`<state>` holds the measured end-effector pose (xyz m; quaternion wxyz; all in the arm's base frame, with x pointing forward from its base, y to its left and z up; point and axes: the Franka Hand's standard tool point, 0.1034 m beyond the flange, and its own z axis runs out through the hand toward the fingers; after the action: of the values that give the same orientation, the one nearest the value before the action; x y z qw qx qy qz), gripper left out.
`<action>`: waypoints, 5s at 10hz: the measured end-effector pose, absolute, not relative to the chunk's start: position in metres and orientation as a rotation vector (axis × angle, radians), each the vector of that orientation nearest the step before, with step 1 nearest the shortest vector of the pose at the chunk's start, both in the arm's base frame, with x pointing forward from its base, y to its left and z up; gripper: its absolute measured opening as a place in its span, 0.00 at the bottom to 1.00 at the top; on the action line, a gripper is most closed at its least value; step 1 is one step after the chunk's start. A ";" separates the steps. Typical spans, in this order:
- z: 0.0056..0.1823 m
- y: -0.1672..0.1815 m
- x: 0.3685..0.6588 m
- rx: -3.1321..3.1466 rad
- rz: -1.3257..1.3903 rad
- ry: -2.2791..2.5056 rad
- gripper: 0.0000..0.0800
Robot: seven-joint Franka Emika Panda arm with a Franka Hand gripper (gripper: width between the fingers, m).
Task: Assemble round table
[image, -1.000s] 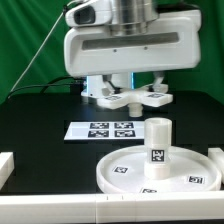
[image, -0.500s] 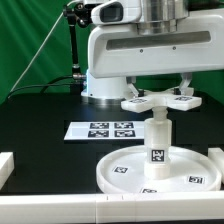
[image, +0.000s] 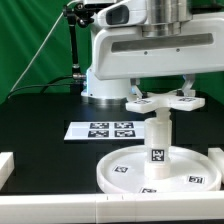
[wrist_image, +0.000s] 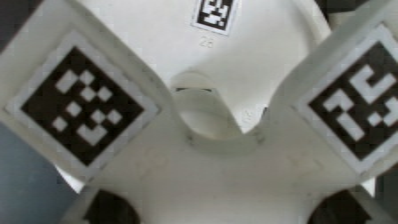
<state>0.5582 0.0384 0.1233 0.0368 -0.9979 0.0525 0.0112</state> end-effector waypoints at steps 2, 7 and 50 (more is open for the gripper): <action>0.120 0.036 0.557 -3.065 0.041 0.161 0.56; 0.106 0.033 0.554 -3.073 0.073 0.115 0.56; 0.136 0.040 0.569 -1.403 0.130 2.513 0.81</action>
Offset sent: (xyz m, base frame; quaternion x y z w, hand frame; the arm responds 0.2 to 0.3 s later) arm -0.0039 -0.0020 -0.0061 -0.0010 0.0020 -0.0099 0.9999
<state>0.5687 0.0396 0.1363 0.1300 -0.4830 0.8648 0.0447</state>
